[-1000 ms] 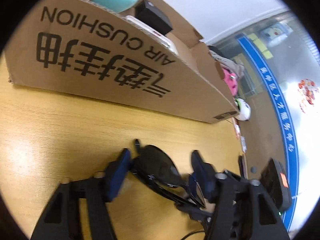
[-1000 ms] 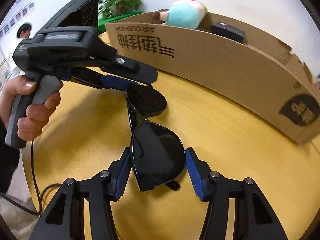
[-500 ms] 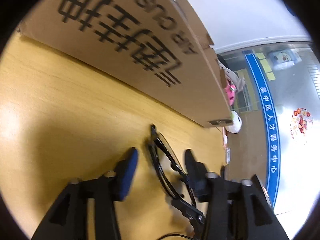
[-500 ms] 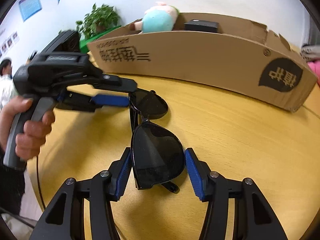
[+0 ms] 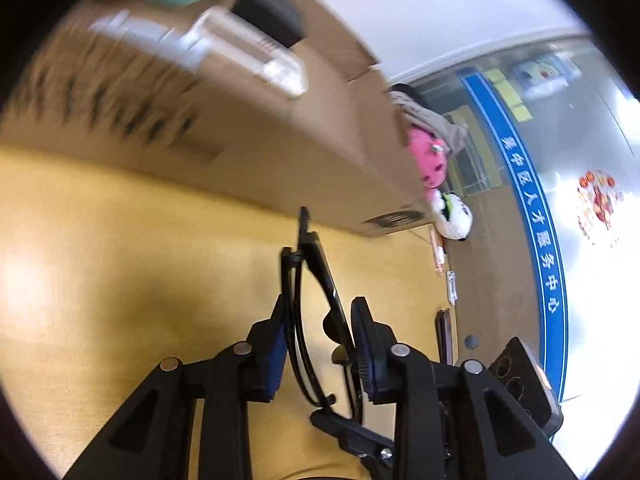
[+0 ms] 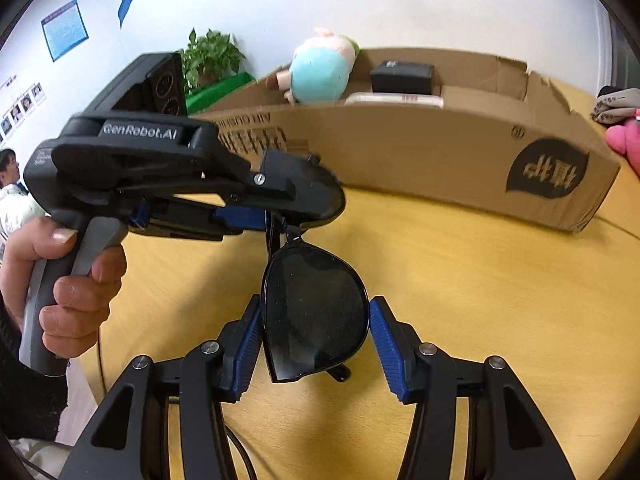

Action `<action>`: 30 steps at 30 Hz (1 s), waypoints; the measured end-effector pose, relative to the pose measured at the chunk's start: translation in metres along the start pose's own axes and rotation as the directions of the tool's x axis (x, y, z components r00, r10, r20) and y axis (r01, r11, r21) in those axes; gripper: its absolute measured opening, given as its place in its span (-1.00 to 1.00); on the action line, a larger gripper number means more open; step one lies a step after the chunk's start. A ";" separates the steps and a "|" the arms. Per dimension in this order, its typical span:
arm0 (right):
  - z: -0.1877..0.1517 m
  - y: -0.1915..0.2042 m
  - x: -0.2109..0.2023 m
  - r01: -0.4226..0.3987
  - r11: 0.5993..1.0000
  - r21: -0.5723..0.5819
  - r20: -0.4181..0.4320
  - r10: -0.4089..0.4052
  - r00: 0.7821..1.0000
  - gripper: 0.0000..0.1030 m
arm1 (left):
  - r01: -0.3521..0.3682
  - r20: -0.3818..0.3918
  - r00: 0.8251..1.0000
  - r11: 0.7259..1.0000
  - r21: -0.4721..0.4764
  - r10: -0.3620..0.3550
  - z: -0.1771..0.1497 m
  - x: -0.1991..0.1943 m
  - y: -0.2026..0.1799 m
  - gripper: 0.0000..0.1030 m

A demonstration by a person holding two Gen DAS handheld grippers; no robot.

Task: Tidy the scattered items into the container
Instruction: 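Lift the sunglasses with the right gripper and release them inside the box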

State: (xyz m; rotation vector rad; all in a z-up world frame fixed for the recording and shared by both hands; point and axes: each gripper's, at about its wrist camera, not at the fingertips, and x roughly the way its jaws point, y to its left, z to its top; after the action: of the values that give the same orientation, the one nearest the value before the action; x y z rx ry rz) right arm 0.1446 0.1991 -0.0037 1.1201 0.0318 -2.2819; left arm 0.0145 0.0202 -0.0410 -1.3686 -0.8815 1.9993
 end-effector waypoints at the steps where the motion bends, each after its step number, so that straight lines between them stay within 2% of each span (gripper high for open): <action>1: 0.005 -0.002 -0.004 0.001 1.000 0.002 0.014 -0.001 1.000 0.09 | -0.002 0.006 1.000 1.000 0.029 0.002 0.006 -0.003 -0.012 -0.46; 5: 0.030 -0.011 -0.032 0.015 1.000 0.009 0.087 -0.016 0.996 0.09 | 0.007 0.022 1.000 0.993 0.115 -0.010 0.030 -0.015 -0.045 -0.46; 9: 0.070 -0.028 -0.055 0.036 0.999 0.019 0.160 -0.038 0.986 0.09 | 0.016 0.026 0.999 0.979 0.203 -0.021 0.067 -0.018 -0.085 -0.46; 15: 0.130 -0.073 -0.068 0.002 0.997 0.073 0.204 -0.017 0.979 0.09 | 0.008 0.005 1.000 0.958 0.286 -0.010 0.133 0.000 -0.132 -0.46; 23: 0.216 -0.139 -0.038 -0.039 0.995 0.095 0.185 0.021 0.983 0.09 | -0.006 -0.009 1.000 0.956 0.294 0.009 0.232 0.038 -0.147 -0.47; 27: 0.256 -0.173 -0.003 -0.053 0.992 0.119 0.150 0.035 0.988 0.09 | -0.023 -0.021 0.999 0.957 0.290 0.031 0.276 0.063 -0.142 -0.47; 30: 0.278 -0.198 0.027 -0.044 0.989 0.145 0.103 0.029 0.994 0.09 | -0.025 -0.058 0.997 0.964 0.263 0.041 0.308 0.090 -0.127 -0.47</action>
State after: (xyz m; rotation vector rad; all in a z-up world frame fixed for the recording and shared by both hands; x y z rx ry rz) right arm -0.1686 0.2740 0.1107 1.0677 -0.1974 -2.3353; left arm -0.2950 0.1040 0.0871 -1.2935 -0.5450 2.0032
